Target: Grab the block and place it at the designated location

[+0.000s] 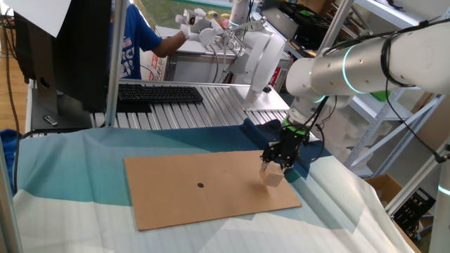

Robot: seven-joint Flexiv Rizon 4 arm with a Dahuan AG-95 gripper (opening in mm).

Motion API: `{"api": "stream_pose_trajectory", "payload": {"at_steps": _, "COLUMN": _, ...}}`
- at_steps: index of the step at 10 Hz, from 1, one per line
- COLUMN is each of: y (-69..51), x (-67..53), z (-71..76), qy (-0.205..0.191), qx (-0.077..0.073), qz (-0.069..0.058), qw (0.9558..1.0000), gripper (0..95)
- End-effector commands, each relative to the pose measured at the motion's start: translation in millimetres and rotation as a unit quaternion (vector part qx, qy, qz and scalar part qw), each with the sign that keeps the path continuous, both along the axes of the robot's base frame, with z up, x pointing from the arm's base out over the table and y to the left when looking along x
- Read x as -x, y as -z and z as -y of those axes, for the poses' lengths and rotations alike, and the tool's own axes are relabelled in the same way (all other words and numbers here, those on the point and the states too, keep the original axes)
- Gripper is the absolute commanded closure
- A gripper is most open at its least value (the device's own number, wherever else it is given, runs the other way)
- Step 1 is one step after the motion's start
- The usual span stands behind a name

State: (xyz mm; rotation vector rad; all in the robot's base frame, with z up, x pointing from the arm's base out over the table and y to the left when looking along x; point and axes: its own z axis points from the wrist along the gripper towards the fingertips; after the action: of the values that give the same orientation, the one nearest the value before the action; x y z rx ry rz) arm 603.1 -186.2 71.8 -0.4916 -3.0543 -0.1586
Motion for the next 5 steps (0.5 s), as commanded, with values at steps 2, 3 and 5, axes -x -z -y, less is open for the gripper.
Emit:
{"api": "stream_pose_trajectory", "payload": {"at_steps": 2, "y": -0.1, "x": 2.4, "z": -0.4, "qy": -0.028, "qx": -0.006, "qz": 0.010, "qw": 0.9995, "gripper": 95.0}}
{"api": "stream_pose_trajectory", "payload": {"at_steps": 3, "y": -0.1, "x": 2.4, "z": -0.4, "qy": -0.027, "qx": -0.006, "qz": 0.008, "qw": 0.9996, "gripper": 95.0}}
{"api": "stream_pose_trajectory", "payload": {"at_steps": 5, "y": -0.1, "x": 2.4, "z": -0.4, "qy": -0.016, "qx": -0.008, "qz": 0.003, "qw": 0.9998, "gripper": 95.0}}
